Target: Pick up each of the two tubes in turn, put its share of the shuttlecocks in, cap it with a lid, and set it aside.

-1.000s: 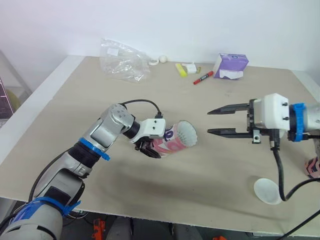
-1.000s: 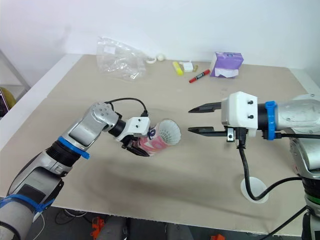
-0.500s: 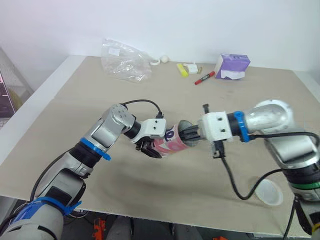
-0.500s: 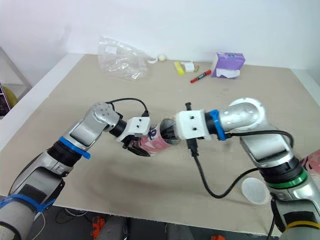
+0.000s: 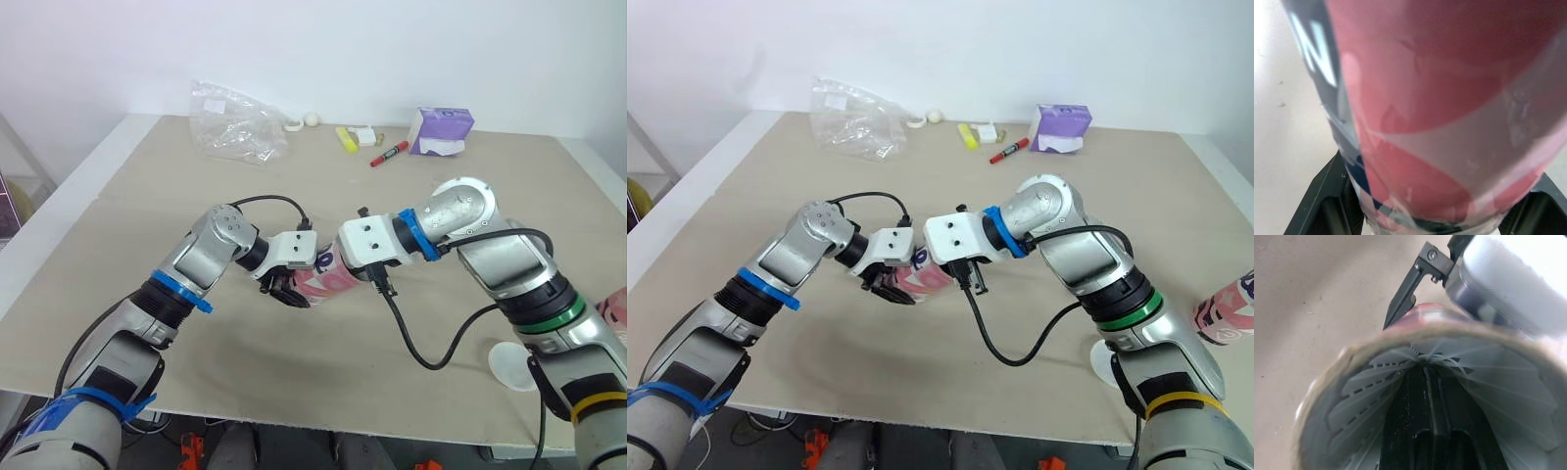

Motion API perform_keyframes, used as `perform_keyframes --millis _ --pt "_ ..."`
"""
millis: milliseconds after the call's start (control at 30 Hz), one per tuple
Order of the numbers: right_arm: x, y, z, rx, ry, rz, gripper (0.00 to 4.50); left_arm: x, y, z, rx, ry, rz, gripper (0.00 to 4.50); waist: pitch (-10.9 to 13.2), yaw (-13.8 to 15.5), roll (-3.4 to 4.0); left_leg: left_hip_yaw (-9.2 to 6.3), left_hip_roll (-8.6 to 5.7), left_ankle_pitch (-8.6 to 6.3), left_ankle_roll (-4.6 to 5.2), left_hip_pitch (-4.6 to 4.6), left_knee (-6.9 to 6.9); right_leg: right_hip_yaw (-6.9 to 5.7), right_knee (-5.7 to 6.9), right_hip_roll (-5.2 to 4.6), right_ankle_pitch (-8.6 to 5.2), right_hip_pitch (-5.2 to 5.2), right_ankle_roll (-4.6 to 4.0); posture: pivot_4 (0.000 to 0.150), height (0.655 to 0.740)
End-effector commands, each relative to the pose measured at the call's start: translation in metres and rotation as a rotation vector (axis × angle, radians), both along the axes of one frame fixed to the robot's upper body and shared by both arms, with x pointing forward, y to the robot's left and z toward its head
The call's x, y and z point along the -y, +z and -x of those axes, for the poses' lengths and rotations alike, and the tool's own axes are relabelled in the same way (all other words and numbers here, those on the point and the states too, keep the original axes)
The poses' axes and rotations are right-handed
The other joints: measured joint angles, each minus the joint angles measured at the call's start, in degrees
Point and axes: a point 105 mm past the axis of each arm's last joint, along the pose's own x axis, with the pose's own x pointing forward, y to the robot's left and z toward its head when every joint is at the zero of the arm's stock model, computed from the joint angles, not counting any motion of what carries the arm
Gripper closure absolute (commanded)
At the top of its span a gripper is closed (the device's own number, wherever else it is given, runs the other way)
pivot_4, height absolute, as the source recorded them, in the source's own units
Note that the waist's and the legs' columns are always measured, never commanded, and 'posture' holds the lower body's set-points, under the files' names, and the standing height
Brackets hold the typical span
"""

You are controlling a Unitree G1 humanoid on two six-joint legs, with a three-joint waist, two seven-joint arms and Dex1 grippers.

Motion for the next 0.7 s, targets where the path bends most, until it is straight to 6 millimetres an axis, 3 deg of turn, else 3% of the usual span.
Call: perform_keyframes --millis 33,333,467,700 --pt "-0.015 -0.019 0.007 -0.061 0.057 0.055 4.41 0.010 -0.006 0.003 0.017 -0.015 -0.008 1.60 -0.05 -0.05 0.00 0.00 0.00 0.00 0.00 0.01 0.00 0.00 0.00 0.00 0.00 0.00 0.00 0.150 0.7400" --pt "-0.024 -0.010 0.010 -0.052 0.097 0.041 4.41 0.009 -0.008 0.004 0.013 -0.010 -0.005 1.60 -0.34 -0.40 0.03 0.00 0.01 0.00 0.00 0.04 -0.01 0.00 0.02 0.02 0.02 0.01 0.00 0.150 0.7400" --pt "-0.005 0.020 0.012 -0.038 0.043 -0.036 4.41 0.007 -0.009 0.003 0.012 -0.003 -0.010 1.60 -0.33 -0.34 0.03 0.00 0.00 0.00 0.00 0.02 -0.03 0.00 0.02 0.01 0.02 -0.01 0.00 0.150 0.7400" --pt "0.035 0.048 0.026 -0.035 -0.048 -0.110 4.41 0.004 -0.011 0.003 0.010 -0.001 -0.015 1.60 -0.29 0.83 0.07 -0.04 -0.10 -0.02 -0.04 -0.45 -0.08 0.00 -0.05 -0.07 -0.18 -0.29 0.15 0.150 0.7400"
